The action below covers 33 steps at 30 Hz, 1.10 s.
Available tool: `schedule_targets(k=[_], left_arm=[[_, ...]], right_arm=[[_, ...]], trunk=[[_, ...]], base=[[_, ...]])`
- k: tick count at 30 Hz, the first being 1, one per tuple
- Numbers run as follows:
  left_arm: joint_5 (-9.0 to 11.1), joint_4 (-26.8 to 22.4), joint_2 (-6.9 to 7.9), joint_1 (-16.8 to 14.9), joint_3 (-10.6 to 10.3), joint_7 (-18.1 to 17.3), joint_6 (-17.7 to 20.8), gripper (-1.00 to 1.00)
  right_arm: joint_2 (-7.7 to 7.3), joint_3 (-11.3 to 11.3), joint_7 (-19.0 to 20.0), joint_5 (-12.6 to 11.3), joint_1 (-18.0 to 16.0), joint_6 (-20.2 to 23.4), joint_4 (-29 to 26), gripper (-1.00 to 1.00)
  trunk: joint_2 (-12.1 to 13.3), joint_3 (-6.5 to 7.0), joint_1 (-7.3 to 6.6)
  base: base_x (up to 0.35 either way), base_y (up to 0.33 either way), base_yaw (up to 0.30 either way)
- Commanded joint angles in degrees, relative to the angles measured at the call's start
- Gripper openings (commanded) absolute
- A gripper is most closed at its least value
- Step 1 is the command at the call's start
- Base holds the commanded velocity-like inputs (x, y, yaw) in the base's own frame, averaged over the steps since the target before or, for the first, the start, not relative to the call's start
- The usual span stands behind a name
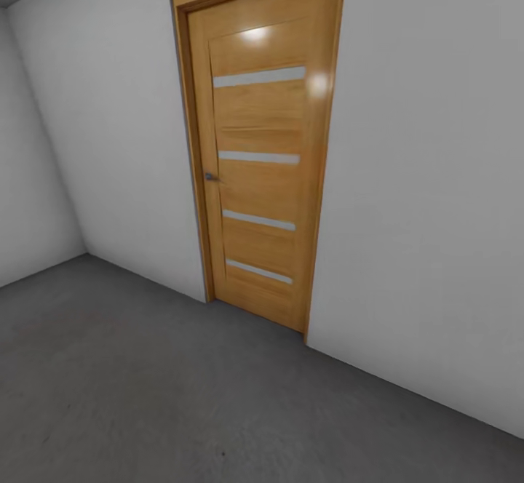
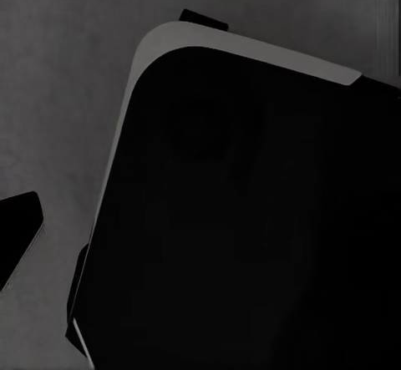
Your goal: Move the two storage containers from the living room to the garage. In the garage, place one container on the floor and stack the other container on top of it (either order is fine).
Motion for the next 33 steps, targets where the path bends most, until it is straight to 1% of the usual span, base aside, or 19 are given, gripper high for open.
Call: schedule_targets(k=[1,12,26,33], left_arm=[[0.2,0.0,0.01,0.0,0.1,0.0,0.1,1.0],[0.2,-0.1,0.11,0.0,0.1,0.0,-0.2,1.0],[0.2,0.0,0.02,0.0,0.2,0.0,-0.5,1.0],[0.2,0.0,0.02,0.0,0.2,0.0,-0.5,1.0]], right_arm=[[-0.02,0.0,0.0,0.3,0.0,-0.3,0.1,1.0],[0.02,0.0,-0.1,0.2,0.0,-0.3,0.1,1.0],[-0.08,0.0,-0.1,0.2,0.0,-0.3,0.1,1.0],[-0.08,0.0,-0.1,0.2,0.0,-0.3,0.1,1.0]], trunk=[[0.0,-0.04,0.03],[0.0,-0.04,0.03],[0.0,-0.04,0.03],[0.0,-0.04,0.03]], base=[[0.321,0.096,-0.001],[0.322,0.088,0.0],[0.325,0.016,0.0],[0.306,0.15,0.0]])
